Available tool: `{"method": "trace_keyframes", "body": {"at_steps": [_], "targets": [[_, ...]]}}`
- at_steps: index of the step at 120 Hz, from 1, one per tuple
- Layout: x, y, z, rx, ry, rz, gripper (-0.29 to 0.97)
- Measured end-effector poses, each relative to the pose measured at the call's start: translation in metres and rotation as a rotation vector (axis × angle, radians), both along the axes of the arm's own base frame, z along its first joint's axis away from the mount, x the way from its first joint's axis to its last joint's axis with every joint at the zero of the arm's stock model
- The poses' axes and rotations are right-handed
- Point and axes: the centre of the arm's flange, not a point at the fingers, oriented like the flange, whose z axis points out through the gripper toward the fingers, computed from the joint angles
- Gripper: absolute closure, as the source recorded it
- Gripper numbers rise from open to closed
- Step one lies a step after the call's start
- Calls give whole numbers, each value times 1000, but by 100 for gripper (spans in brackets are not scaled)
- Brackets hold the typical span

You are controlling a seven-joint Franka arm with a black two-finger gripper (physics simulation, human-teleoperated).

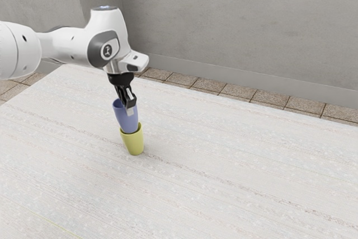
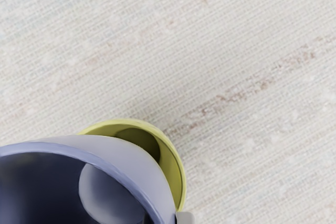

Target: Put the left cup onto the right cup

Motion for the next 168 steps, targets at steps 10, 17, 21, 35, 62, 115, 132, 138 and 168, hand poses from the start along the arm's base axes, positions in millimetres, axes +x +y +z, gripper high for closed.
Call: {"method": "trace_keyframes", "body": {"at_steps": [10, 17, 21, 35, 62, 115, 132, 138, 168], "targets": [[1, 0, -3, 0, 3, 1, 79], [1, 0, -5, 1, 5, 1, 79], [1, 0, -7, 1, 6, 1, 79], [2, 0, -10, 1, 9, 2, 79], [4, 0, -14, 3, 7, 2, 78], [4, -2, -13, -3, 0, 1, 57], [5, -4, -13, -4, -8, -3, 40], [5, -4, -13, -3, -9, -4, 33], [4, -4, -8, -4, -21, -8, 10]]}}
